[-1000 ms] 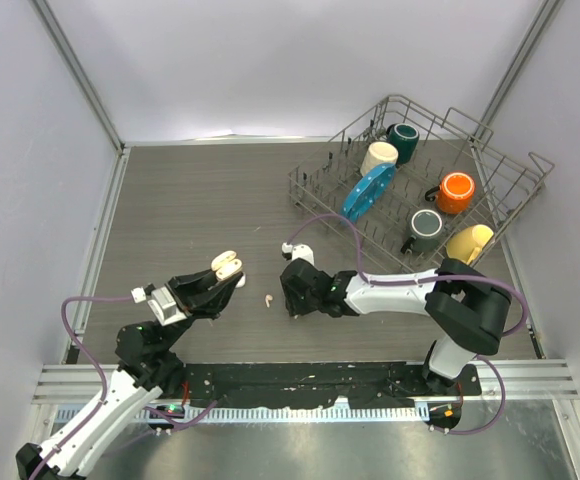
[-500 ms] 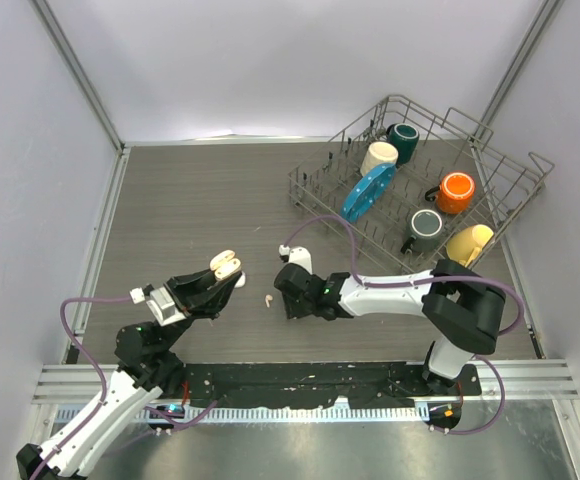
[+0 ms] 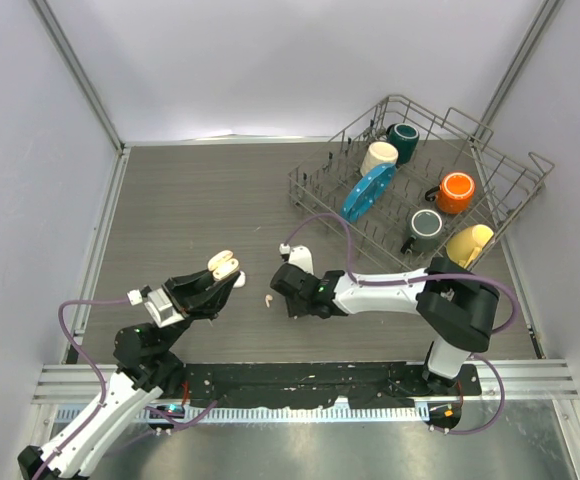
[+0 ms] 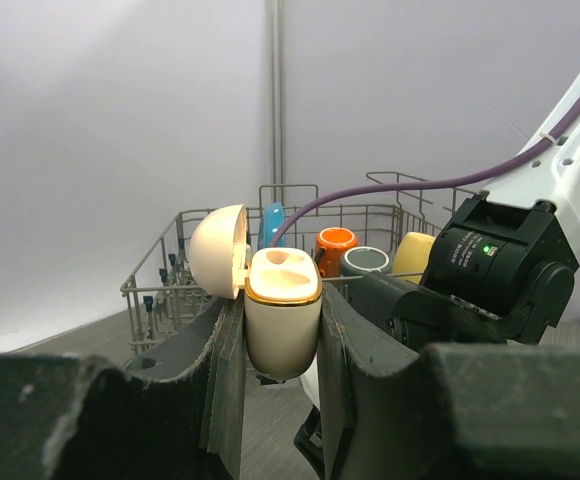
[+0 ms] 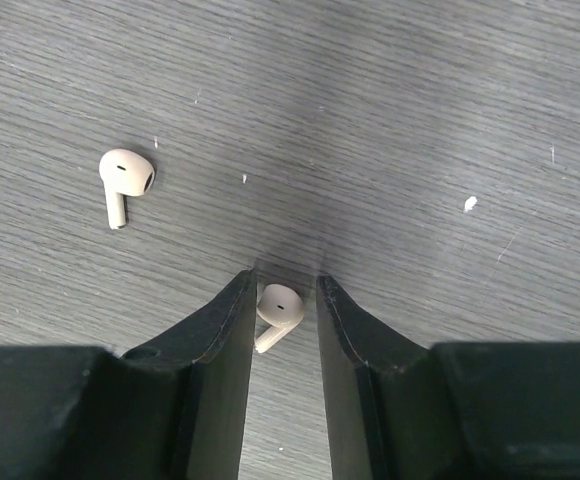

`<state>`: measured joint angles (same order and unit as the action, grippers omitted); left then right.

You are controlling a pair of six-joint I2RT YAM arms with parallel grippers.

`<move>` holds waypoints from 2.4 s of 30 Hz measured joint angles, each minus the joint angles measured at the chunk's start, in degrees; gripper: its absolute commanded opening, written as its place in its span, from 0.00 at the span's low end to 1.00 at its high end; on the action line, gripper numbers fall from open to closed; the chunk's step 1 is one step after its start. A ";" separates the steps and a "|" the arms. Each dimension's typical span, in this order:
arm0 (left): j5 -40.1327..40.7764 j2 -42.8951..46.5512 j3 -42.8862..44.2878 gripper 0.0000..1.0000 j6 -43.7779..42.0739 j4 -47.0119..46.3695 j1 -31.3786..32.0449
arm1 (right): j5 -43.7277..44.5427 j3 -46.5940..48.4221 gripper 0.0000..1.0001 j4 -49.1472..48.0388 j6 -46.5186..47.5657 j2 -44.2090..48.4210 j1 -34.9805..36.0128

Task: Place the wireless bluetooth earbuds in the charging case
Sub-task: Pick up the earbud from the center of the board.

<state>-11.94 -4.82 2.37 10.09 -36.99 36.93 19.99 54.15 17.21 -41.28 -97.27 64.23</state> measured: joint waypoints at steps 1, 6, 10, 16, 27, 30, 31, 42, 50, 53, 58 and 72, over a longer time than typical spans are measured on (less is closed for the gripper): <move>0.02 0.11 0.00 0.00 0.00 0.09 0.00 | 0.11 0.07 0.36 0.13 -0.07 -0.02 0.09; 0.37 0.42 0.00 0.00 0.00 0.50 0.00 | 0.22 0.74 0.39 0.90 -0.83 -0.26 0.74; 0.44 0.46 0.00 0.00 0.00 0.59 0.00 | 0.31 1.03 0.42 1.25 -2.01 -0.28 1.36; 0.44 0.90 0.00 0.00 0.02 0.79 0.00 | 1.75 2.38 0.46 2.99 -4.28 -1.38 1.84; 0.90 1.99 0.00 0.00 0.17 1.03 0.00 | 4.61 3.17 0.41 6.10 -7.50 -1.42 2.27; 0.92 2.14 0.00 0.00 0.20 1.25 0.00 | 4.92 3.61 0.37 6.32 -8.24 -1.53 2.43; 0.96 2.19 0.00 0.00 0.17 1.31 0.00 | 5.03 3.67 0.36 6.36 -8.46 -1.62 2.49; 1.09 2.38 0.00 0.00 0.17 1.55 0.00 | 5.11 3.80 0.36 6.69 -9.57 -2.01 2.54; 1.44 2.38 0.00 0.00 0.22 1.62 0.00 | 5.07 3.80 0.35 6.73 -9.73 -2.14 2.54; 1.44 2.38 0.00 0.00 0.22 1.68 0.00 | 5.03 3.80 0.34 6.73 -9.73 -2.16 2.54; 1.44 2.47 0.00 0.00 0.26 1.70 0.00 | 5.01 3.80 0.30 6.73 -9.75 -2.16 2.54; 1.51 2.49 0.00 0.00 0.57 1.73 0.00 | 3.91 3.80 0.27 4.98 -5.75 -2.16 2.54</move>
<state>-10.44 -2.33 2.37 10.66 -35.27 36.93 23.90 57.95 22.20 -47.03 -99.44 66.76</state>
